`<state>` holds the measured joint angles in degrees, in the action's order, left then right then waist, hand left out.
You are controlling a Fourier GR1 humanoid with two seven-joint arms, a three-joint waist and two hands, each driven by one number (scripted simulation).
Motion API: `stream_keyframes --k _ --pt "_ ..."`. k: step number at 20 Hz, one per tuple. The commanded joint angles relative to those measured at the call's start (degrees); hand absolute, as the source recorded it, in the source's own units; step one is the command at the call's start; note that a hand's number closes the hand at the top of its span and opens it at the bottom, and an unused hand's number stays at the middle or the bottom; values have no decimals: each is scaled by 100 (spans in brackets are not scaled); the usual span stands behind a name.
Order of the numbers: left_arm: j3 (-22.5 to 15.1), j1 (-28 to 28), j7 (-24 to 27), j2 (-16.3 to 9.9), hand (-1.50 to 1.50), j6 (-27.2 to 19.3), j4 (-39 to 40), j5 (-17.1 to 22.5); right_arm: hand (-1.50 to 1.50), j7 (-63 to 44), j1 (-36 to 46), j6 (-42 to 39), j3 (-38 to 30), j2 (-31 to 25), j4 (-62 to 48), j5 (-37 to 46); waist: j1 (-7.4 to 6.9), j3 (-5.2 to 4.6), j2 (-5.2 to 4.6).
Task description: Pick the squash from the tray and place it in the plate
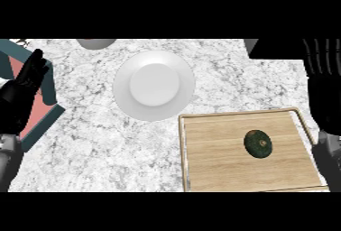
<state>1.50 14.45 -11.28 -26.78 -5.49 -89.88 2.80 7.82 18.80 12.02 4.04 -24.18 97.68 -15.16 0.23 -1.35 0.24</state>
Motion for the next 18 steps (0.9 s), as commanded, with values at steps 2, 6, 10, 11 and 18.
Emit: stream_keyframes --k 2,6,10,11,18 --pt "-112 -362 -97 472 0 -230 149 -63 150 -399 -467 -230 147 102 443 -219 17 133 -11" --pt "-391 -1324 -43 1093 0 -632 483 -166 150 -922 -1164 -961 212 -31 395 -1074 68 131 -1" --pt "-320 -1131 -287 1054 0 -475 521 66 150 -272 -1043 -202 237 -2408 -314 2752 216 47 -57" --pt "-412 -1334 -128 1232 0 -578 624 -7 150 -266 -1445 425 339 -1896 -353 2967 219 105 -38" --pt "-592 -1335 -402 1370 0 -624 296 -46 -150 2416 -2708 -434 177 408 -598 193 81 167 -13"
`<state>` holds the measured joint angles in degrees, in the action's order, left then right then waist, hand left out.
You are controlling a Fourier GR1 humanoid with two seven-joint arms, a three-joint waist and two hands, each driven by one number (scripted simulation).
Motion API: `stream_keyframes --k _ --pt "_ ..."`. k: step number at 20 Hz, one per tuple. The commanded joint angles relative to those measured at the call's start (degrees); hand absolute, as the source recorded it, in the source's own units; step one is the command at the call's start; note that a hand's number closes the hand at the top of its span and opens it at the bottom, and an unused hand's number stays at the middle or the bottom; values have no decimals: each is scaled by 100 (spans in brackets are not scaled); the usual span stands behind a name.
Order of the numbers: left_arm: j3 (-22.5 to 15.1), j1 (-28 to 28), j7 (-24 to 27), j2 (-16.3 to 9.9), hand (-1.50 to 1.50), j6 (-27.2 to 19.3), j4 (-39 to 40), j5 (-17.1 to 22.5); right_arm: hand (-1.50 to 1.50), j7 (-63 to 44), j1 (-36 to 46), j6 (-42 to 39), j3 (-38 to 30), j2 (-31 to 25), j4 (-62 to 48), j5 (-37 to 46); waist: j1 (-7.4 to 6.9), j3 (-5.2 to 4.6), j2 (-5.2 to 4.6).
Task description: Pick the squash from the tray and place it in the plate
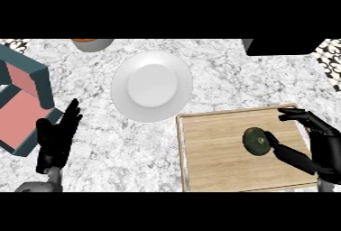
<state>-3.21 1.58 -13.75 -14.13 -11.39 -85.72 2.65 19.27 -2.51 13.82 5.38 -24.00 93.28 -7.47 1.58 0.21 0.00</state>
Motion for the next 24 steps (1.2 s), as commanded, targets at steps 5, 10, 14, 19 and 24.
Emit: stream_keyframes --k 5,10,14,19,24 --pt "-286 -57 40 327 0 -162 54 -253 -150 1117 -819 -742 302 -758 -285 876 -108 -24 5" --pt "-44 216 69 187 0 -3 323 -121 -150 -169 -449 -199 295 -1391 34 2002 -109 -38 -5" --pt "-301 -109 138 400 0 -140 60 -301 -150 -1197 -252 -773 477 -1849 263 2400 -172 -31 4" --pt "-133 315 -26 301 0 -61 332 -276 -150 -2376 49 -1942 805 -2326 660 2418 -157 -32 -7" --pt "51 133 271 171 0 116 321 -245 -150 -3064 339 -2661 914 -2084 708 2349 -176 -24 -4"
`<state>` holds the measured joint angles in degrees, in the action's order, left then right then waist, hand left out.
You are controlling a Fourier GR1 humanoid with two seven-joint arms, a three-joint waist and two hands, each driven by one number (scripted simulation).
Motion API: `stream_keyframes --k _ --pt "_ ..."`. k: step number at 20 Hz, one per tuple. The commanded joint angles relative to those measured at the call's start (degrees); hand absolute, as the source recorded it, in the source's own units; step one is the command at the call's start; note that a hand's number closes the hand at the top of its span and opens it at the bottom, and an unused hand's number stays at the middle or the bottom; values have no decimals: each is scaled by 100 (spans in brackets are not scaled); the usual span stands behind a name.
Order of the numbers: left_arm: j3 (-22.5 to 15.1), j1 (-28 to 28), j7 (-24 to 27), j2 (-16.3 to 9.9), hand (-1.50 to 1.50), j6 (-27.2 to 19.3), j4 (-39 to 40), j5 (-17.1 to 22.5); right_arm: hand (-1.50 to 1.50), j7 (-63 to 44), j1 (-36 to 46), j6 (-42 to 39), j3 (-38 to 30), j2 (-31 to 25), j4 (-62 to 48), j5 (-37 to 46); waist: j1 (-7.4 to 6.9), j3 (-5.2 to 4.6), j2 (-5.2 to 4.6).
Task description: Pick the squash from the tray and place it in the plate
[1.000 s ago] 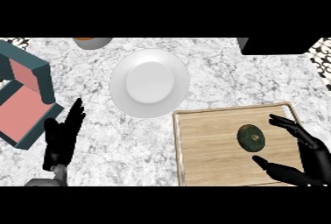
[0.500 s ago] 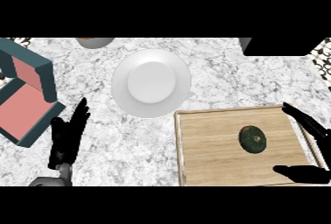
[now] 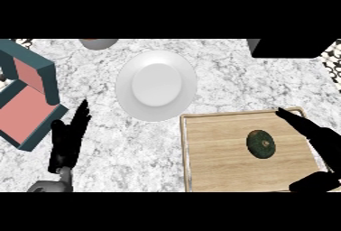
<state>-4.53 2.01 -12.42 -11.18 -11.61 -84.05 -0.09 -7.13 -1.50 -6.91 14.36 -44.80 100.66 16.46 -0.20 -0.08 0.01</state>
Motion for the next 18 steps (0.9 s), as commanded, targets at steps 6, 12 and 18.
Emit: stream_keyframes --k 6,12,18 --pt "102 -21 95 156 0 138 65 -95 -150 -651 646 -972 95 780 -551 606 10 7 -1" --pt "349 71 -33 116 0 300 169 -72 -150 -210 761 -1411 -309 1024 -1000 877 13 8 -2" --pt "373 266 -203 267 0 306 107 -217 -150 71 604 -1569 -530 1356 -1075 1365 23 8 0"
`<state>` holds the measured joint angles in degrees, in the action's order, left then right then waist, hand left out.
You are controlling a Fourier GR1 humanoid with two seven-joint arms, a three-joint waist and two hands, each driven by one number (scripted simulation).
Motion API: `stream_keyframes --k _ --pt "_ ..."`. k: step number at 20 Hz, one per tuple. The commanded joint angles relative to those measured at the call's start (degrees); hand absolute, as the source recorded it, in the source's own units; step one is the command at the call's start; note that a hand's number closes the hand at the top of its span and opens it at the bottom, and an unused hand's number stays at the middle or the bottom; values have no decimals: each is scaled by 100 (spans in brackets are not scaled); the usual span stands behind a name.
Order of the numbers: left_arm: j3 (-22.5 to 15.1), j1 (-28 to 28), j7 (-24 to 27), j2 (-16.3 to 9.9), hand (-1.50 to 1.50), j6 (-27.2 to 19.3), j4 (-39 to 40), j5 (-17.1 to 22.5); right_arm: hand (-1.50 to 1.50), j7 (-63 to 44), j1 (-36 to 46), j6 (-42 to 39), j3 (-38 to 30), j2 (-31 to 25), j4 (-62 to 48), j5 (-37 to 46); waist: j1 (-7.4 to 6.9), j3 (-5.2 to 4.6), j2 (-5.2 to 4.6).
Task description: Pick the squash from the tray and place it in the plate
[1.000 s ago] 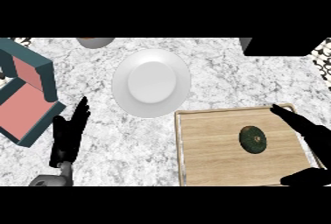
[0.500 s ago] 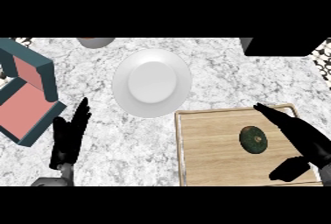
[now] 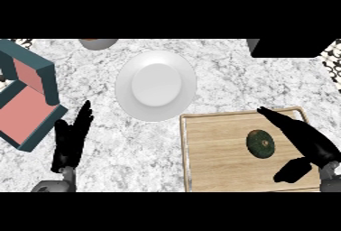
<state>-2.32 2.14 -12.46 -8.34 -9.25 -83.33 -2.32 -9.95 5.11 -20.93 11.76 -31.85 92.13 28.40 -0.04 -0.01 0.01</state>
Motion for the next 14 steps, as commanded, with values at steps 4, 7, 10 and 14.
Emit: stream_keyframes --k 4,7,10,14 --pt "11 -206 -72 151 0 6 -264 -169 -150 375 -63 -119 -193 527 -385 579 -1 1 2" --pt "160 146 -174 112 0 97 -21 -155 -150 211 402 -513 -423 570 -563 627 0 0 0" --pt "105 -166 -102 193 0 77 -255 -210 -150 516 -129 -144 -259 793 -534 998 3 1 3" --pt "137 -118 161 254 0 41 10 -305 150 705 209 -243 -243 718 -666 1282 -6 0 1"
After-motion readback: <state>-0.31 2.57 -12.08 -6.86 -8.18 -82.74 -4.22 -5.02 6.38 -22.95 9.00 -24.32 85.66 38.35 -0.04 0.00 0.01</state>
